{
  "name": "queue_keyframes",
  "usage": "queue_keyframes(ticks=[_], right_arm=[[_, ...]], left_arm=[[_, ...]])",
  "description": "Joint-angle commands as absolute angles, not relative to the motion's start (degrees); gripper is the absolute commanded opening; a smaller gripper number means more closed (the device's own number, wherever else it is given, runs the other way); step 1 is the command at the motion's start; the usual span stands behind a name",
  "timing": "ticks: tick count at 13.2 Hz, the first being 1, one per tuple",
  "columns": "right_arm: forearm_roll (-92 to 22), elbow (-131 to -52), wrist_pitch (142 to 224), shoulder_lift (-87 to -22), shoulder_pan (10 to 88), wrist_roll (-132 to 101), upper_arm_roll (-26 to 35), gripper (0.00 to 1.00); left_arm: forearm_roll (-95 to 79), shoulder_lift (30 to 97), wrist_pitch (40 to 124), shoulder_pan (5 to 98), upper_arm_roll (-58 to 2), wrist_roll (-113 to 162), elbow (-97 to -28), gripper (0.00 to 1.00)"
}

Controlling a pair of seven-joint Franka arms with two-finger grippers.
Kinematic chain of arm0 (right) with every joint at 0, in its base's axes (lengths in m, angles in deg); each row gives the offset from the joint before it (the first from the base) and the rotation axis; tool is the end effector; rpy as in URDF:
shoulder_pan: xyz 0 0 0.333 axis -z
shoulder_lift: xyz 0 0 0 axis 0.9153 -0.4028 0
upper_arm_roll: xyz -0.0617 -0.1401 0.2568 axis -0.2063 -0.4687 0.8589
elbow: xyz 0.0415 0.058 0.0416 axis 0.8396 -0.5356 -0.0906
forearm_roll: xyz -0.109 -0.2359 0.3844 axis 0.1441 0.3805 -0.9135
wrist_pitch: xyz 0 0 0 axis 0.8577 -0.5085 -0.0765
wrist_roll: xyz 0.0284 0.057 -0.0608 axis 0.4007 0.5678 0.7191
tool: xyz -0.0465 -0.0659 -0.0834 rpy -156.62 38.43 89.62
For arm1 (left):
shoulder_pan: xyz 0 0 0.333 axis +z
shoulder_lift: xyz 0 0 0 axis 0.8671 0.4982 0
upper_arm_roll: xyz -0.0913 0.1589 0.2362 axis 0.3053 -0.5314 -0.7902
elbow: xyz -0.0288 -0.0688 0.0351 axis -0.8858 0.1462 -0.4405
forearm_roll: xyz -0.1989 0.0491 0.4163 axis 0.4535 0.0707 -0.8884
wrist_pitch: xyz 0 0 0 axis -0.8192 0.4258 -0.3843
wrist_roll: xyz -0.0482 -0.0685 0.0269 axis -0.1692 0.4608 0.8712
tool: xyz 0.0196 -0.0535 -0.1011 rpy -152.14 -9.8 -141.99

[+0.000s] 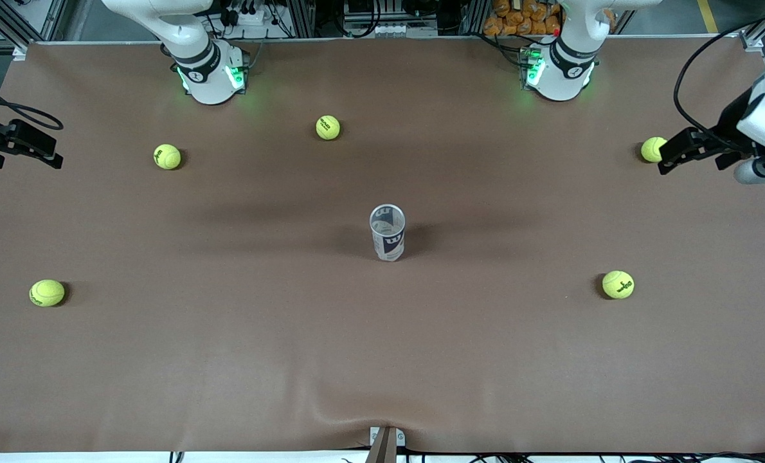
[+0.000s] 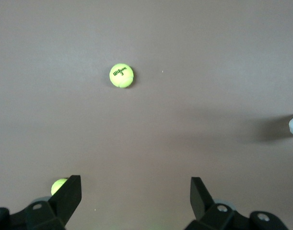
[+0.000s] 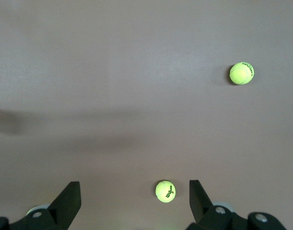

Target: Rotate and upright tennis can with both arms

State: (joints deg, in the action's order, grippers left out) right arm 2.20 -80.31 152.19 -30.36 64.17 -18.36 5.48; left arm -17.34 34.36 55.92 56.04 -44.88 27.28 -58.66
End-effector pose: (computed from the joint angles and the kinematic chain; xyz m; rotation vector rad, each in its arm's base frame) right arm 0.6146 -0.0288 0.6213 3.1400 -0.0205 -0.0574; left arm 0.6073 -0.0540 0.5871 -3.1282 -0.1070 0.0196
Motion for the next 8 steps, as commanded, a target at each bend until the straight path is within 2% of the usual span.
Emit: queue_keyframes(ticks=[1,8], right_arm=[[2.13,-79.38,151.50,-30.54,65.02,-17.62,5.80,1.00],[2.13,-79.38,151.50,-30.54,64.93,-17.62,5.80,1.00]], left_arm=[[-16.76,32.34,57.28,55.82,-44.81,25.58,-61.77,1.00],[-17.46,33.49,54.64,55.73,-44.46,25.31,-58.25,1.00]])
